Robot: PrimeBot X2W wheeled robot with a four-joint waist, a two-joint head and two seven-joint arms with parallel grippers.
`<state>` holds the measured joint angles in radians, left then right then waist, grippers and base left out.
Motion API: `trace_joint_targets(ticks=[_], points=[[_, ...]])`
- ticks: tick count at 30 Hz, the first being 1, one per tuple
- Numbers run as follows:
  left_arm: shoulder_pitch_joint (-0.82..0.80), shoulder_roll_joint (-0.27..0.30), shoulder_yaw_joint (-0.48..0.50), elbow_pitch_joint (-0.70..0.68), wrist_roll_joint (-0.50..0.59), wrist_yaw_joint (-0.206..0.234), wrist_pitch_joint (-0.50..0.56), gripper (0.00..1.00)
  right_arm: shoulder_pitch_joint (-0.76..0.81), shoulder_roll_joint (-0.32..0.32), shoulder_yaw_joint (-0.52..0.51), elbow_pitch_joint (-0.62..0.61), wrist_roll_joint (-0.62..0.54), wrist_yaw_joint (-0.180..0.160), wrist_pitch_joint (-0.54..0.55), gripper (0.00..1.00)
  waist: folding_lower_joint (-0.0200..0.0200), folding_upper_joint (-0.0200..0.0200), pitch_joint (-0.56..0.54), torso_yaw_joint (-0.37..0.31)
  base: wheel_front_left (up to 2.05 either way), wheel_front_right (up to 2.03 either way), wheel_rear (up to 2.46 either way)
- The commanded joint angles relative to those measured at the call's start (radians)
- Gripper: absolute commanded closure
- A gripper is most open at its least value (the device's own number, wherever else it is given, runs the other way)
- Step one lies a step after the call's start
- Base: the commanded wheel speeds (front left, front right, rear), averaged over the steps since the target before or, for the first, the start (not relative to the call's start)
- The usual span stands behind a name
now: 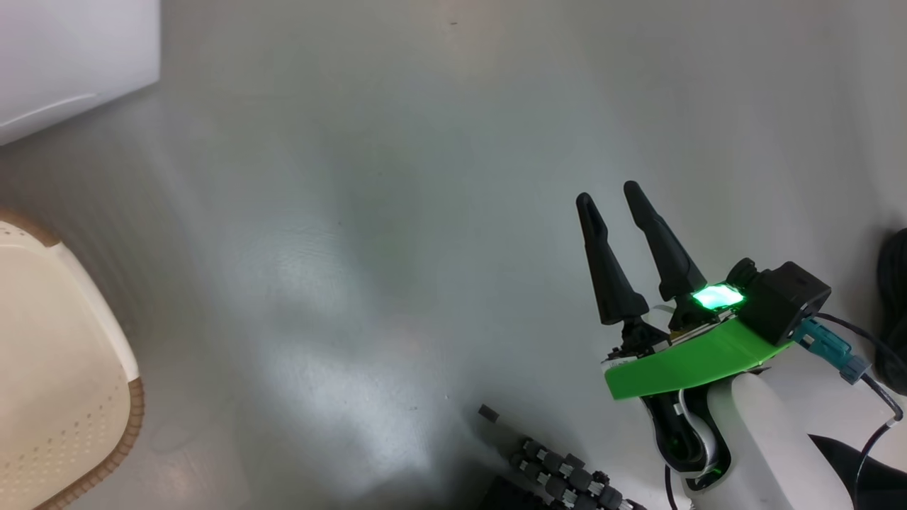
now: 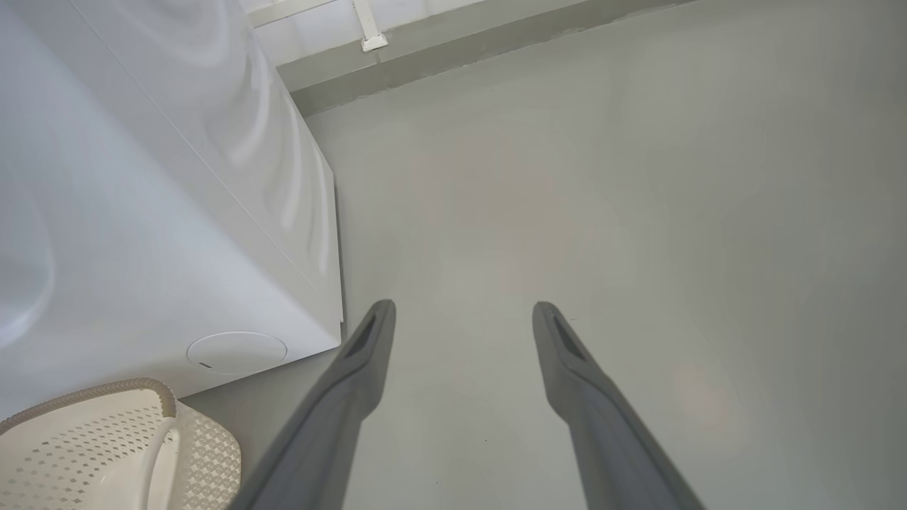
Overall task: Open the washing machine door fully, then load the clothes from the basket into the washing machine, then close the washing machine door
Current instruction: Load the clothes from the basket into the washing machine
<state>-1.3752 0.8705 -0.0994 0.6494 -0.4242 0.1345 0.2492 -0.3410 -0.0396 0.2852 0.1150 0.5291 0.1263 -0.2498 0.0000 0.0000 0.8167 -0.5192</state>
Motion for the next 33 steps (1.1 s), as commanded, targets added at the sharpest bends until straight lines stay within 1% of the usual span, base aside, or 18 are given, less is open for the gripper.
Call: trace_joint_targets(ticks=[1, 6, 14, 20, 26, 33], points=[[-0.011, 0.042, 0.017, -0.016, -0.006, 0.008, -0.007, 0.0, 0.01, -0.011, 0.009, -0.021, 0.003, 0.004, -0.012, 0.0, 0.0, 0.0, 0.001, 0.005, 0.0, 0.0, 0.0], [-0.012, 0.017, 0.004, -0.003, -0.009, 0.012, -0.017, 0.0, 0.007, -0.011, -0.003, -0.023, -0.008, 0.004, -0.012, 0.0, 0.0, 0.0, -0.003, 0.022, 0.0, 0.0, 0.0], [0.042, -0.038, 0.023, -0.003, -0.051, 0.036, -0.053, 0.0, -0.001, -0.011, -0.035, -0.025, -0.026, 0.004, -0.012, 0.0, 0.0, 0.0, -0.025, 0.064, 0.0, 0.0, 0.0], [0.127, -0.1, 0.054, -0.001, -0.111, 0.035, -0.108, 0.0, 0.008, -0.011, -0.069, -0.025, -0.057, 0.004, -0.012, 0.0, 0.0, 0.0, -0.074, 0.113, 0.0, 0.0, 0.0], [0.226, -0.14, 0.073, 0.011, -0.146, 0.028, -0.163, 0.0, 0.022, -0.011, -0.092, -0.021, -0.084, 0.004, -0.012, 0.0, 0.0, 0.0, -0.131, 0.154, 0.0, 0.0, 0.0], [0.362, -0.228, 0.107, 0.018, -0.215, 0.006, -0.245, 0.0, 0.058, -0.011, -0.133, -0.012, -0.127, 0.004, -0.012, 0.0, 0.0, 0.0, -0.22, 0.218, 0.0, 0.0, 0.0]])
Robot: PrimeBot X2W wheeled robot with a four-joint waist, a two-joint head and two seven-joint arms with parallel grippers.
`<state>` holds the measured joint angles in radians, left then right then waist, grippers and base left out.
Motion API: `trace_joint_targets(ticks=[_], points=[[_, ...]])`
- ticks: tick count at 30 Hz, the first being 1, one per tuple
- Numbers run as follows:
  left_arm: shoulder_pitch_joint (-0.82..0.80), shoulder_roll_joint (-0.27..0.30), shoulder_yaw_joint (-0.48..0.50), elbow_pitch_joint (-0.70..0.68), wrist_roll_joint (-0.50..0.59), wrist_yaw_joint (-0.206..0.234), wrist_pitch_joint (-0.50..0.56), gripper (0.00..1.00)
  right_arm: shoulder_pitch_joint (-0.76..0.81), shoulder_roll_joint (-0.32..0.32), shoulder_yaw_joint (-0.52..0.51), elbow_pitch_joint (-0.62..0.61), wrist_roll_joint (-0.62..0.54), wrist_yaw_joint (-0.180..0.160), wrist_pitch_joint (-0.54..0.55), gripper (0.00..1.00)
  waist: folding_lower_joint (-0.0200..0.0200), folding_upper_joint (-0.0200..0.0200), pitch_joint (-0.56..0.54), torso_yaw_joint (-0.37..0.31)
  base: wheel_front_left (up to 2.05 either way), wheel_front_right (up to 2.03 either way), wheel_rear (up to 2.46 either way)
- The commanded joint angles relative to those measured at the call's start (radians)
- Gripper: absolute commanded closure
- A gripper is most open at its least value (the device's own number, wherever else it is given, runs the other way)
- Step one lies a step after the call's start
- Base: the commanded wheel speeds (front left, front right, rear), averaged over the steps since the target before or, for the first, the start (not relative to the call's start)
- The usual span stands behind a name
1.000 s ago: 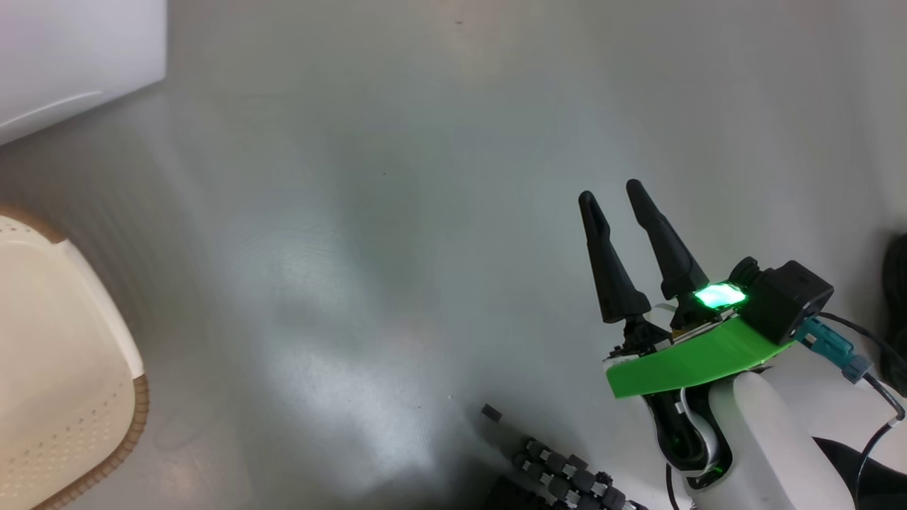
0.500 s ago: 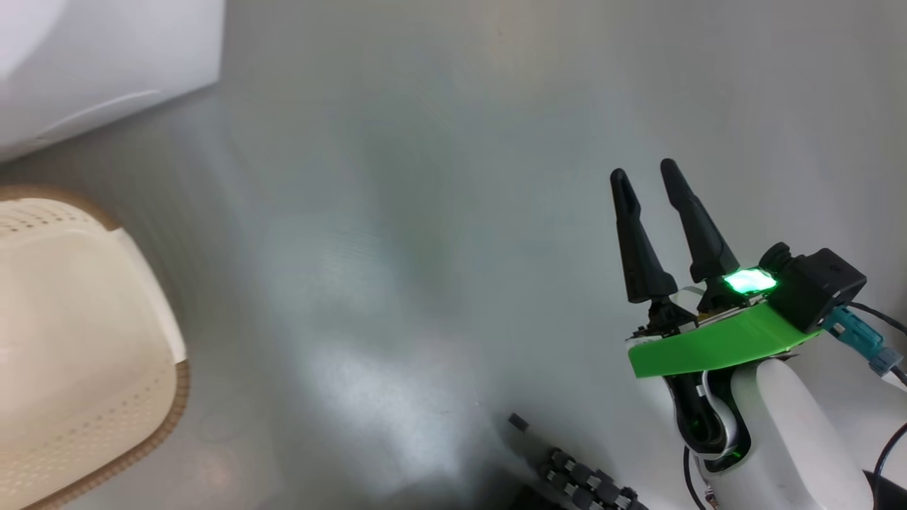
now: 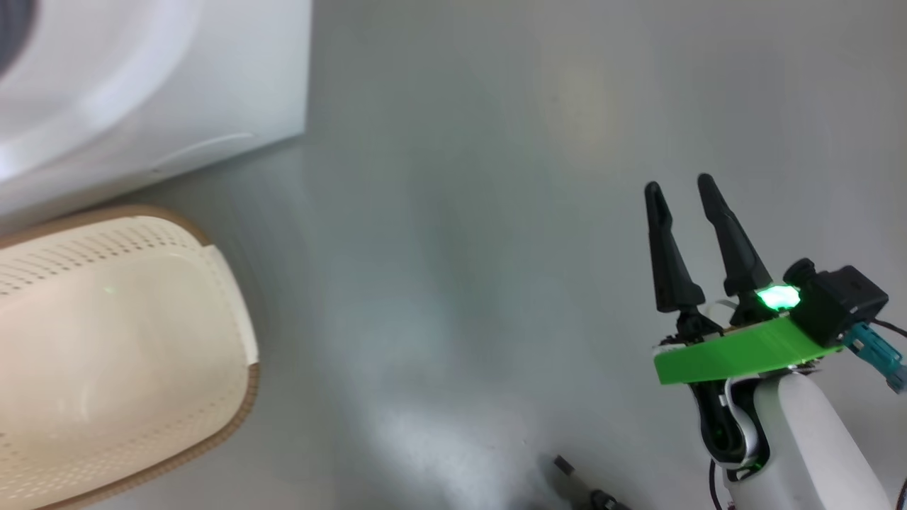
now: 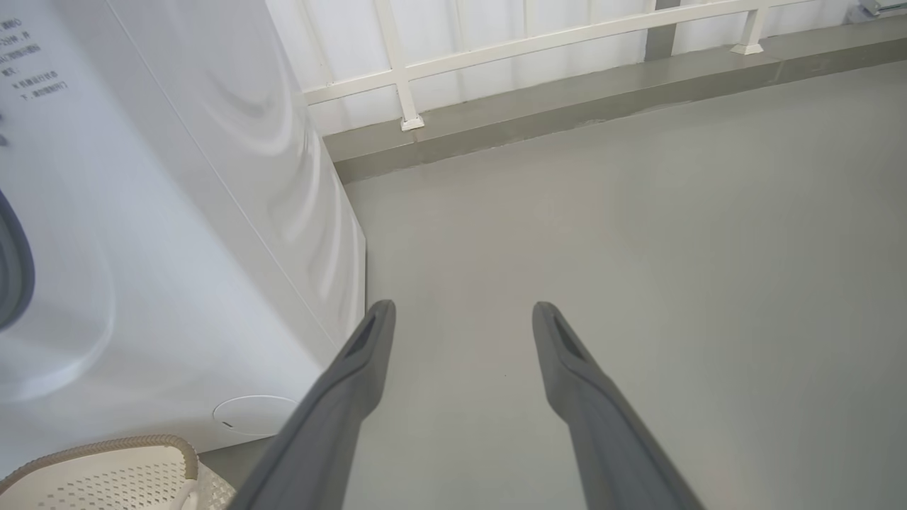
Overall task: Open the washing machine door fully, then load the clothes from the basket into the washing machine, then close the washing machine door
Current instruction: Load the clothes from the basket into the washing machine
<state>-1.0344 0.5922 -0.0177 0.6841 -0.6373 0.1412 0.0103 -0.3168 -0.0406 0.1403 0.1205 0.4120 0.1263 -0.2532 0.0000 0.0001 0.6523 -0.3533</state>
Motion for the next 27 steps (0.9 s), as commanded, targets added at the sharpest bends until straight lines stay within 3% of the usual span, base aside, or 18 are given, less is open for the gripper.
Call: trace_joint_targets(ticks=[1, 11, 27], points=[[0.04, 0.038, 0.028, -0.018, -0.008, -0.004, -0.021, 0.0, 0.04, -0.01, 0.006, -0.017, -0.017, 0.004, -0.009, 0.0, 0.0, -0.0001, -0.069, 0.061, 0.0, 0.0, 0.0], [0.337, -0.101, 0.007, -0.14, -0.018, -0.034, -0.206, 0.0, 0.129, -0.01, -0.071, -0.062, -0.07, 0.004, 0.045, 0.0, 0.0, -0.0001, -0.215, 0.149, 0.0, 0.0, 0.0], [0.825, -0.278, -0.056, -0.523, 0.084, 0.089, -0.269, 0.0, 0.248, -0.033, -0.103, -0.152, -0.134, 0.004, 0.168, 0.0, 0.0, -0.0001, -0.407, 0.223, 0.0, 0.0, 0.0]])
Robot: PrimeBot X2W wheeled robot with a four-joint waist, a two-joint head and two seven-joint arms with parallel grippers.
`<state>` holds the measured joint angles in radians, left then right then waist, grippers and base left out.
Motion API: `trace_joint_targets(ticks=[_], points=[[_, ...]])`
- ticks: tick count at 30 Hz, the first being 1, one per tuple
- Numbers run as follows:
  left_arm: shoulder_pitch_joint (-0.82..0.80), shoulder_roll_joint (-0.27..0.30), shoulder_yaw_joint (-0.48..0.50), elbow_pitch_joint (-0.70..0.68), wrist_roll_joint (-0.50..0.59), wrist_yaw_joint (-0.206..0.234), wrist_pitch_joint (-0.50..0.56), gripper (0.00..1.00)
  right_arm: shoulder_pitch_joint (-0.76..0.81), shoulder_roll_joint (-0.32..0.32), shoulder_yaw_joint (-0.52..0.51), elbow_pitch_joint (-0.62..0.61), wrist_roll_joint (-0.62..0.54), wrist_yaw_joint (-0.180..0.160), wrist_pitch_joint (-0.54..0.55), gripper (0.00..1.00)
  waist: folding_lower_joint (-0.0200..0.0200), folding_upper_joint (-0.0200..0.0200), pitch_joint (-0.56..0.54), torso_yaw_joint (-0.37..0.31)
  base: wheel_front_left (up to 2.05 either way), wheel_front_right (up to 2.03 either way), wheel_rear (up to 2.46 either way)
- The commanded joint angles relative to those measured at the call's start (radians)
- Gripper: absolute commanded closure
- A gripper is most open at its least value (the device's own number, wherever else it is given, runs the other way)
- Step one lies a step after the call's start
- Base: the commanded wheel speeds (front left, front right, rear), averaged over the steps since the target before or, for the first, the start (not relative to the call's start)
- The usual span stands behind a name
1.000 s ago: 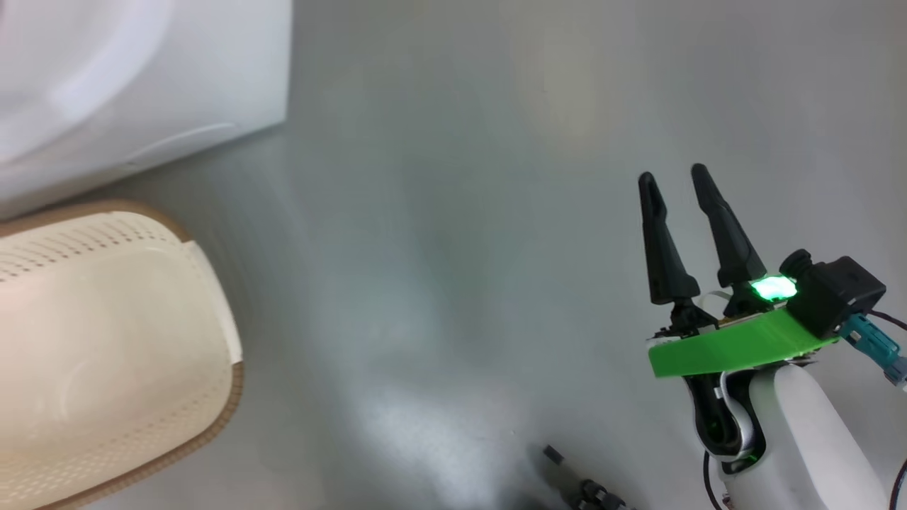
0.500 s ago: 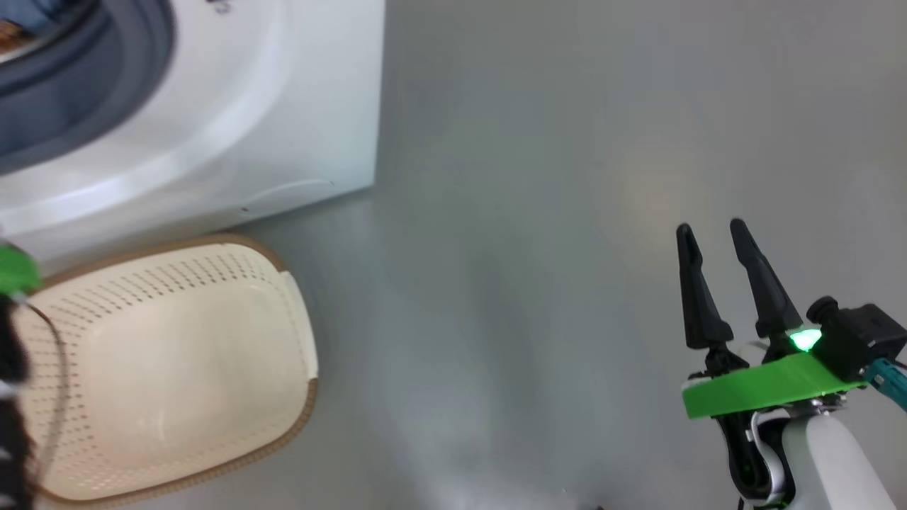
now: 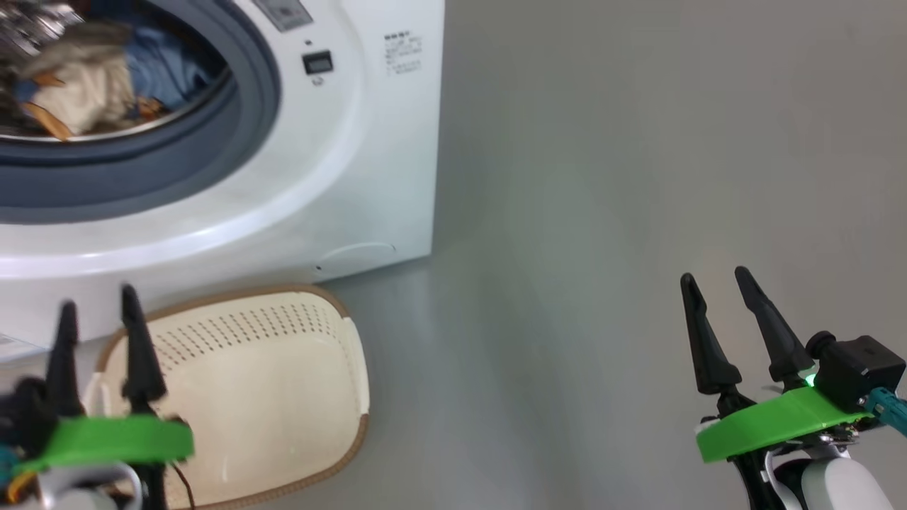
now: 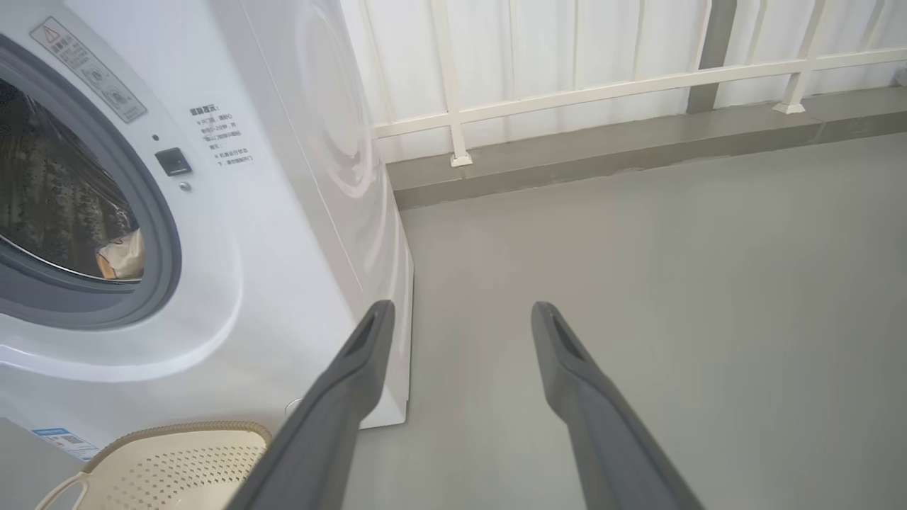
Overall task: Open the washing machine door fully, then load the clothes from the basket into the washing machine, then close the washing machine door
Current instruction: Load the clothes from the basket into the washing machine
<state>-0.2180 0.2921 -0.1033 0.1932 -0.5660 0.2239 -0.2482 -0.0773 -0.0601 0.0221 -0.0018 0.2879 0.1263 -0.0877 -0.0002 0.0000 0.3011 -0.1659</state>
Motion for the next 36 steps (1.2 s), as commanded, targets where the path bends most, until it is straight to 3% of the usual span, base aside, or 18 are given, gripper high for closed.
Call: trace_joint_targets(ticks=[1, 6, 19, 36], points=[[0.031, 0.013, 0.026, -0.047, 0.017, 0.008, -0.011, 0.0, 0.015, -0.017, 0.016, -0.034, -0.013, 0.004, 0.01, 0.0, 0.0002, 0.0, -0.069, 0.039, 0.0, 0.0, 0.0], [0.13, -0.028, -0.003, -0.096, 0.044, 0.022, -0.012, 0.0, 0.047, -0.032, 0.015, -0.054, -0.022, 0.004, 0.043, 0.0, 0.0002, 0.0, -0.122, 0.063, 0.0, 0.0, 0.0], [0.234, -0.072, -0.05, -0.131, 0.076, 0.035, -0.013, 0.0, 0.108, -0.051, 0.015, -0.108, -0.041, 0.004, 0.101, 0.0, 0.0002, 0.0, -0.193, 0.1, 0.0, 0.0, 0.0], [0.276, -0.075, -0.078, -0.144, 0.122, 0.042, -0.013, 0.0, 0.147, -0.042, 0.009, -0.131, -0.053, 0.004, 0.13, 0.0, 0.0002, 0.0, -0.233, 0.121, 0.0, 0.0, 0.0]])
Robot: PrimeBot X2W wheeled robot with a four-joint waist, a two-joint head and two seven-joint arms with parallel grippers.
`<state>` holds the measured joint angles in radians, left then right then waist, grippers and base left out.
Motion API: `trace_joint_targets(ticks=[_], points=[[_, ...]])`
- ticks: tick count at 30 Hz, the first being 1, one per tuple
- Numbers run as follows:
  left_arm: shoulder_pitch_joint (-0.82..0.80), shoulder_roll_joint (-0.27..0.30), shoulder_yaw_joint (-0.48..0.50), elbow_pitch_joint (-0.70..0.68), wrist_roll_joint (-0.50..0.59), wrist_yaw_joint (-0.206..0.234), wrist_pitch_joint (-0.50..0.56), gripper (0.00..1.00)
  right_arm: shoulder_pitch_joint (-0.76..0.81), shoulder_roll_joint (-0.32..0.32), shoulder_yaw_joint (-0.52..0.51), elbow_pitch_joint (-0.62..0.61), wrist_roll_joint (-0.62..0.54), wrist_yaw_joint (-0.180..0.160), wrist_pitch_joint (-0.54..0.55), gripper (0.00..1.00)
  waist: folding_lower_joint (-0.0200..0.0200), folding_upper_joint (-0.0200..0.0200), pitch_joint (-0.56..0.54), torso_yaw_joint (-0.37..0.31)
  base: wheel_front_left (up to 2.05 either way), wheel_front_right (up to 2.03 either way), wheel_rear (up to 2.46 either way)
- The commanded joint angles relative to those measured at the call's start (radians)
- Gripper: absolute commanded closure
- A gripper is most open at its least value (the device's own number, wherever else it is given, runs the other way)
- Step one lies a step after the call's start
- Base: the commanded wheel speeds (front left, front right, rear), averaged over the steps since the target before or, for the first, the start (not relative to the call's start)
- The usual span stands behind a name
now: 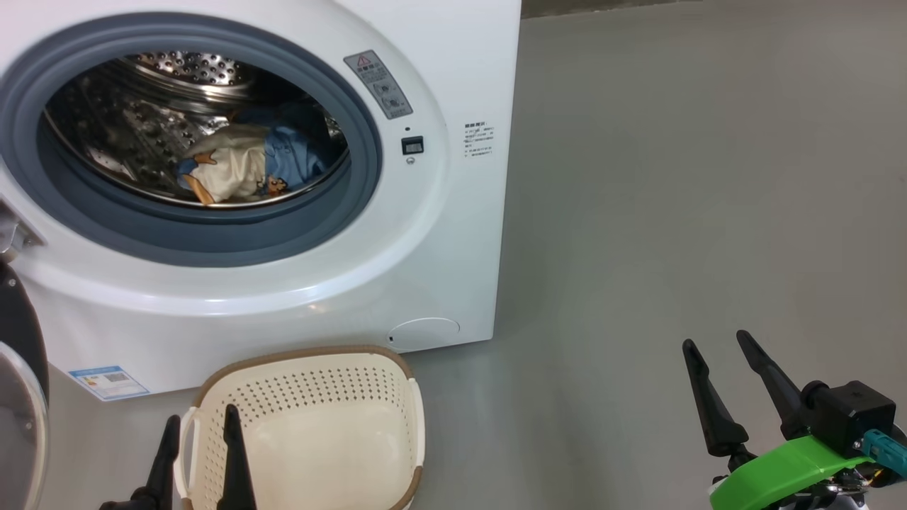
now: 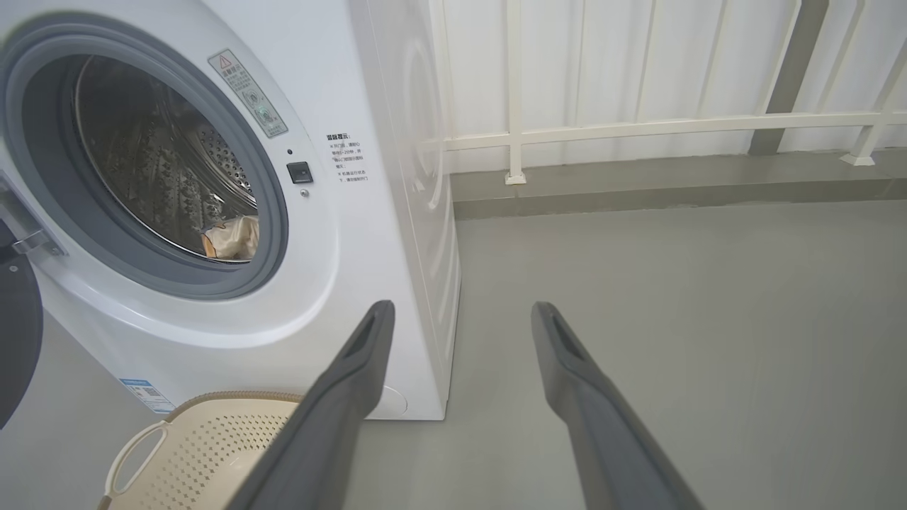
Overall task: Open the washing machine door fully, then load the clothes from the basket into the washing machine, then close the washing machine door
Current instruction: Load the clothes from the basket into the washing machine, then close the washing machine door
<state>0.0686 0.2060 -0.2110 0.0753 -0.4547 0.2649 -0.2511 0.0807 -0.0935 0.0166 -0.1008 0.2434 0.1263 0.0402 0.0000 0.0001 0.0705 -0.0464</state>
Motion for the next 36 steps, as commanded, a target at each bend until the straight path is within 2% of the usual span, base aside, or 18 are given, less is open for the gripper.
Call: trace_joint_targets(ticks=[1, 11, 36], points=[[-0.009, 0.01, 0.029, -0.028, 0.011, 0.002, -0.011, 0.0, -0.01, -0.008, 0.014, -0.033, -0.009, 0.004, 0.003, 0.0, 0.0, -0.0001, -0.004, 0.002, 0.0, 0.0, 0.0], [-0.022, 0.022, 0.021, -0.002, 0.015, -0.005, -0.011, 0.0, -0.001, -0.002, 0.016, -0.031, -0.008, 0.004, 0.009, 0.0, 0.0, -0.0001, -0.031, 0.012, 0.0, 0.0, 0.0], [-0.011, 0.037, 0.018, -0.006, 0.005, 0.012, -0.001, 0.0, 0.012, 0.005, 0.02, -0.028, -0.004, 0.004, 0.011, 0.0, 0.0, -0.0001, -0.056, 0.014, -0.02, 0.02, 0.0]])
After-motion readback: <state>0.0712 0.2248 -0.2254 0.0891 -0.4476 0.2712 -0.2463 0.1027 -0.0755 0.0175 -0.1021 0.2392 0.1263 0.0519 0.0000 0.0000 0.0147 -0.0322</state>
